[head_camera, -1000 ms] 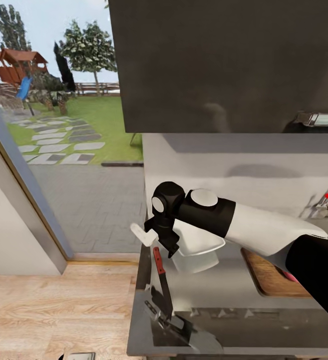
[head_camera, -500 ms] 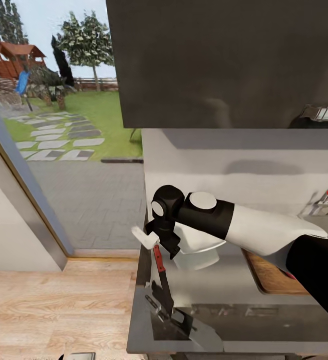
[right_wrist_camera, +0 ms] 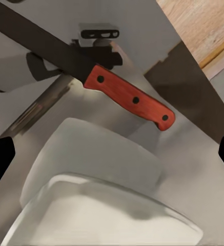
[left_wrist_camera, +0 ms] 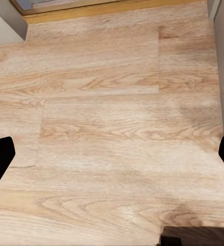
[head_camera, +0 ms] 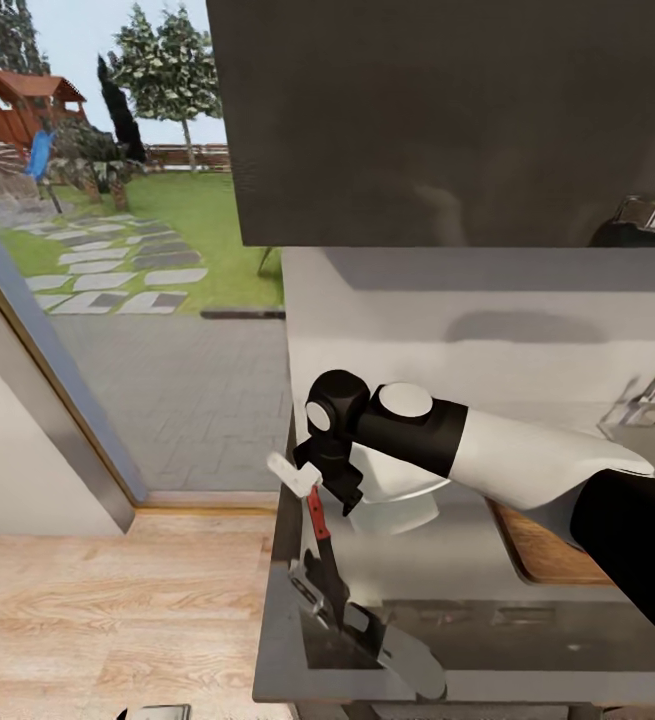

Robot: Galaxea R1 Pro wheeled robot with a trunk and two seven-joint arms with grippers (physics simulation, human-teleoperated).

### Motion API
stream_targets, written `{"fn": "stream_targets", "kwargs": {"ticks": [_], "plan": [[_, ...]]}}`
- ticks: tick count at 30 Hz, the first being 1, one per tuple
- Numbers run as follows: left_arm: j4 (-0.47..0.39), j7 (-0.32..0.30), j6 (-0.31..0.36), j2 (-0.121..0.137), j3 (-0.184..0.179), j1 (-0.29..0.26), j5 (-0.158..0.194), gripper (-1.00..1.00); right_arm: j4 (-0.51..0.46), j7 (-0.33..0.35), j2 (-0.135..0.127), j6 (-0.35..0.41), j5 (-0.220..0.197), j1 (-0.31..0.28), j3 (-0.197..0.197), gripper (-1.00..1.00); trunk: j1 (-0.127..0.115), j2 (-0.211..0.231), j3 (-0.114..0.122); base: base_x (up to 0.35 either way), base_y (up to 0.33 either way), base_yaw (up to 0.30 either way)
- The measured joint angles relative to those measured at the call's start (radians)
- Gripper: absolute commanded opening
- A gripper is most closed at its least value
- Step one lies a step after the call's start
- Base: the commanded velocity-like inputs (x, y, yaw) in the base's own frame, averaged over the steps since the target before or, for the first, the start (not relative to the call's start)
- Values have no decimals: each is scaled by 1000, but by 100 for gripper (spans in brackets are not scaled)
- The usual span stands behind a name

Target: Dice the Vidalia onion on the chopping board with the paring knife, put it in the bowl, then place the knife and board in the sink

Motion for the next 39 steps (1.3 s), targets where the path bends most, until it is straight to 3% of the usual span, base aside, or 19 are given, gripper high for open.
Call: {"fn": "stream_targets", "kwargs": {"ticks": [39], "plan": [[1, 0, 2, 1, 0, 0, 0, 100, 28, 3, -2, -4, 4, 0, -2, 100, 0, 0, -63, 1, 0, 0]]}}
